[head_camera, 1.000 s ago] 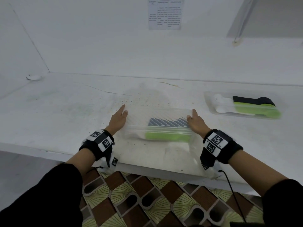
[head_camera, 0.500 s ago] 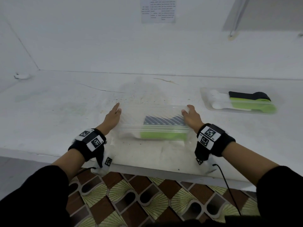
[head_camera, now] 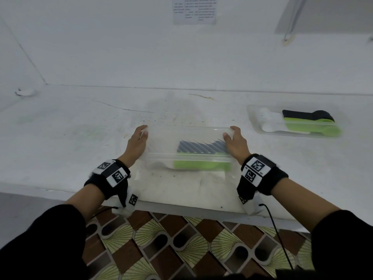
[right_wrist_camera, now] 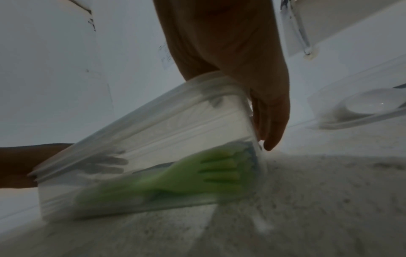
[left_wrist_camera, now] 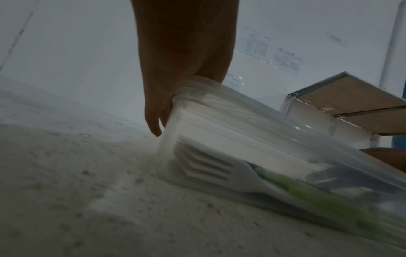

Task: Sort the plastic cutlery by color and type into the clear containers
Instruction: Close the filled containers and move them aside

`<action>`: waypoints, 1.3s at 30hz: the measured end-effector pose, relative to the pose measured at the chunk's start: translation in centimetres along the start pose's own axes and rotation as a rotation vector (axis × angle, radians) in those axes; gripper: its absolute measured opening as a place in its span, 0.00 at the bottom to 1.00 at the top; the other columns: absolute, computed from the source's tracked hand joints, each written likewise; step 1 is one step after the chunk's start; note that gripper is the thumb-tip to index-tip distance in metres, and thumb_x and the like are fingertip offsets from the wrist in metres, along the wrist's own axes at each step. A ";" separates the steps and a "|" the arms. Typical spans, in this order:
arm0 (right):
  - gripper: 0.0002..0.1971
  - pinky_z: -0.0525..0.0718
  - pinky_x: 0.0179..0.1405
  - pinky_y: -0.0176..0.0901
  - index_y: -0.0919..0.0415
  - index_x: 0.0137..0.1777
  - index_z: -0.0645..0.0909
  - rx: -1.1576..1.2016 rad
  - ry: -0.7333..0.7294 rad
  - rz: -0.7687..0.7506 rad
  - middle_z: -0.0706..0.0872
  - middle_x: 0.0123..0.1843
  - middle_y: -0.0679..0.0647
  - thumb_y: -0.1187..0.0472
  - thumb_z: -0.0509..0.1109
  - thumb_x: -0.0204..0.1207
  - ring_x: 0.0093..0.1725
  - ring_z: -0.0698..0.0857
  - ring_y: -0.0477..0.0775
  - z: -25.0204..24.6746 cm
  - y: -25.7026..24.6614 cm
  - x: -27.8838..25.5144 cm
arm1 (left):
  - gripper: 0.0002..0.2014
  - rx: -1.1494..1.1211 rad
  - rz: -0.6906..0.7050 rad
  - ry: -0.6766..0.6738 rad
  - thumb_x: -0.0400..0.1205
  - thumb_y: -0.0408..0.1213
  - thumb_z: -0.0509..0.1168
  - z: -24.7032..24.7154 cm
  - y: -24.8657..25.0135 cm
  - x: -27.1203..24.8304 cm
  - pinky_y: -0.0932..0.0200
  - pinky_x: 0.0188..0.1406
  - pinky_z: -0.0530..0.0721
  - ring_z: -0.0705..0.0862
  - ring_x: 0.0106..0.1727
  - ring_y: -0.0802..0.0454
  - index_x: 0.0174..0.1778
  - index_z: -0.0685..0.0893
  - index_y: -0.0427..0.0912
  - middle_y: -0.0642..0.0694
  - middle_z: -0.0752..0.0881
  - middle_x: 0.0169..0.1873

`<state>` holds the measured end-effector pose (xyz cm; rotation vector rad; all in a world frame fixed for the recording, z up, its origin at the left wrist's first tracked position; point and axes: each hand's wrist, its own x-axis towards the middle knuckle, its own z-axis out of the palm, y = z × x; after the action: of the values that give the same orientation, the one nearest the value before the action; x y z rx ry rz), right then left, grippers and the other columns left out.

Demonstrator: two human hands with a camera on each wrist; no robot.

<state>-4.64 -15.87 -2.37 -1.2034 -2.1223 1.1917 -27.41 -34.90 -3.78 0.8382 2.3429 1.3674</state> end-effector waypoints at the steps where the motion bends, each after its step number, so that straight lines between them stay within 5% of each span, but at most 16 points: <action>1: 0.23 0.69 0.65 0.47 0.65 0.77 0.59 -0.009 -0.002 -0.001 0.74 0.71 0.68 0.57 0.55 0.85 0.70 0.73 0.66 0.1 0.0 0.1 | 0.19 -0.016 -0.008 -0.018 0.88 0.42 0.51 -0.1 -0.3 0.2 0.43 0.74 0.69 0.70 0.74 0.41 0.75 0.67 0.45 0.40 0.72 0.74; 5: 0.21 0.70 0.60 0.47 0.67 0.74 0.61 -0.035 0.010 -0.016 0.76 0.68 0.68 0.57 0.54 0.86 0.67 0.75 0.66 0.0 -0.2 0.3 | 0.19 -0.027 -0.011 -0.096 0.88 0.40 0.49 -0.3 -0.6 0.6 0.38 0.74 0.67 0.67 0.76 0.42 0.77 0.63 0.48 0.41 0.67 0.77; 9: 0.19 0.72 0.58 0.47 0.66 0.72 0.62 0.062 0.017 0.033 0.78 0.63 0.67 0.56 0.50 0.86 0.61 0.77 0.64 -0.1 -0.1 0.7 | 0.20 0.044 0.005 -0.119 0.87 0.35 0.47 -0.3 -0.1 1.7 0.43 0.72 0.70 0.70 0.72 0.41 0.76 0.66 0.43 0.38 0.71 0.72; 13: 0.21 0.72 0.65 0.49 0.62 0.72 0.63 0.200 -0.019 0.088 0.75 0.64 0.61 0.50 0.48 0.86 0.60 0.75 0.58 0.0 0.3 1.0 | 0.10 -0.096 -0.074 -0.102 0.88 0.39 0.48 -0.1 0.0 2.7 0.55 0.47 0.78 0.78 0.55 0.49 0.60 0.71 0.42 0.40 0.81 0.60; 17: 0.27 0.67 0.71 0.49 0.67 0.72 0.68 0.152 -0.035 0.120 0.74 0.71 0.62 0.46 0.44 0.86 0.71 0.72 0.61 -0.1 0.1 1.3 | 0.19 -0.207 -0.130 -0.134 0.89 0.48 0.46 0.2 0.2 3.5 0.68 0.21 0.79 0.82 0.42 0.54 0.50 0.77 0.40 0.43 0.87 0.48; 21: 0.27 0.67 0.71 0.50 0.69 0.71 0.68 0.164 -0.021 0.167 0.73 0.72 0.64 0.47 0.45 0.86 0.71 0.72 0.62 -0.1 0.0 2.2 | 0.18 -0.222 -0.142 -0.128 0.88 0.50 0.49 0.4 0.0 3.8 0.72 0.22 0.79 0.81 0.40 0.56 0.43 0.81 0.48 0.50 0.86 0.42; 26: 0.26 0.70 0.68 0.52 0.79 0.69 0.69 0.238 -0.022 0.214 0.76 0.66 0.72 0.55 0.48 0.87 0.66 0.75 0.67 -0.2 0.4 3.5 | 0.16 -0.299 -0.188 -0.119 0.87 0.47 0.55 0.4 -1.1 4.8 0.68 0.26 0.80 0.83 0.44 0.51 0.55 0.83 0.41 0.53 0.90 0.35; 28: 0.24 0.72 0.65 0.52 0.80 0.62 0.74 0.246 -0.025 0.215 0.78 0.55 0.69 0.56 0.50 0.87 0.55 0.77 0.63 -0.2 0.5 3.8 | 0.15 -0.288 -0.145 -0.128 0.87 0.44 0.55 0.3 -1.3 4.9 0.68 0.30 0.80 0.84 0.50 0.48 0.59 0.82 0.40 0.46 0.90 0.42; 32: 0.16 0.73 0.48 0.42 0.62 0.35 0.73 0.300 0.005 0.242 0.77 0.41 0.56 0.61 0.54 0.85 0.48 0.73 0.55 -0.1 1.2 4.5 | 0.13 -0.249 -0.070 -0.107 0.87 0.40 0.55 0.5 -1.3 5.1 0.66 0.40 0.78 0.84 0.49 0.49 0.61 0.80 0.41 0.39 0.86 0.52; 33: 0.14 0.75 0.45 0.39 0.62 0.37 0.76 0.321 0.014 0.224 0.79 0.43 0.56 0.62 0.55 0.83 0.48 0.74 0.55 0.0 1.3 4.6 | 0.13 -0.235 -0.060 -0.090 0.87 0.38 0.55 0.6 -1.2 5.2 0.66 0.40 0.78 0.84 0.45 0.53 0.62 0.80 0.40 0.40 0.85 0.51; 36: 0.14 0.73 0.65 0.43 0.65 0.62 0.78 0.314 0.052 0.170 0.80 0.64 0.59 0.61 0.57 0.83 0.65 0.76 0.57 0.2 1.4 4.4 | 0.13 -0.192 -0.025 -0.062 0.87 0.36 0.54 0.8 -1.0 5.3 0.68 0.37 0.77 0.82 0.38 0.60 0.62 0.80 0.39 0.45 0.84 0.46; 39: 0.15 0.68 0.63 0.40 0.65 0.66 0.75 0.277 0.091 0.141 0.77 0.68 0.59 0.59 0.58 0.83 0.69 0.74 0.58 0.2 1.5 3.9 | 0.13 -0.113 0.026 -0.051 0.87 0.33 0.52 0.7 -0.8 5.2 0.67 0.35 0.76 0.80 0.36 0.60 0.59 0.81 0.40 0.45 0.83 0.47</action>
<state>-6.18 -12.31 -3.92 -1.2689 -1.7618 1.4096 -31.39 -31.47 -4.64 0.8632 2.2015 1.4562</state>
